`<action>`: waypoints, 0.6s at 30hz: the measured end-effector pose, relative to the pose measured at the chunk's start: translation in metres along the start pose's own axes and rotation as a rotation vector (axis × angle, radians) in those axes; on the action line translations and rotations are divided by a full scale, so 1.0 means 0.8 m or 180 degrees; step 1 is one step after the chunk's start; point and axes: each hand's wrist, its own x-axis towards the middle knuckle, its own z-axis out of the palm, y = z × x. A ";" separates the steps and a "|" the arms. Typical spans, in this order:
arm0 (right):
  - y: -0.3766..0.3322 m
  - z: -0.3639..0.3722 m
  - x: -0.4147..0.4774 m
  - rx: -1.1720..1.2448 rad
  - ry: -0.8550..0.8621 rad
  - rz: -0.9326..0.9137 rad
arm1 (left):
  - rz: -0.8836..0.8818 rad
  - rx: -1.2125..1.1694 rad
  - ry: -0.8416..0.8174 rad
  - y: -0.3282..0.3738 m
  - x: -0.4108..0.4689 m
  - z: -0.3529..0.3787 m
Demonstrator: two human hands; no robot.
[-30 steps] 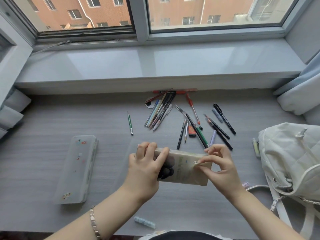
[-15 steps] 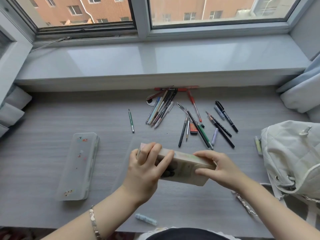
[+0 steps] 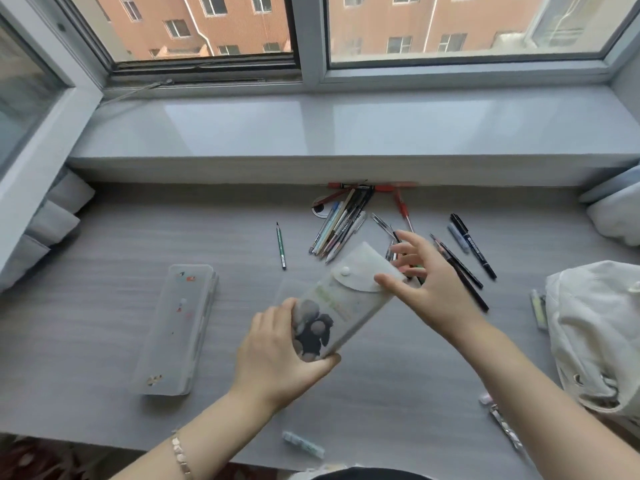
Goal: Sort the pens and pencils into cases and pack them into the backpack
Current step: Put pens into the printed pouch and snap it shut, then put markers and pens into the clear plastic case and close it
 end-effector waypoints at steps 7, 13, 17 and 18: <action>0.010 0.028 -0.013 -0.0316 -0.0423 0.0095 | -0.2064 0.0138 0.0460 -0.081 0.038 0.002; 0.014 0.039 -0.020 -0.0543 -0.0721 0.0154 | -0.1960 0.0658 0.0193 -0.097 0.037 0.025; 0.019 0.031 -0.022 -0.0546 -0.0659 0.0223 | -0.1352 0.0830 0.0660 -0.105 0.038 0.018; 0.021 0.029 -0.023 -0.0533 -0.0636 0.0260 | -0.1318 0.0884 0.0794 -0.111 0.042 0.012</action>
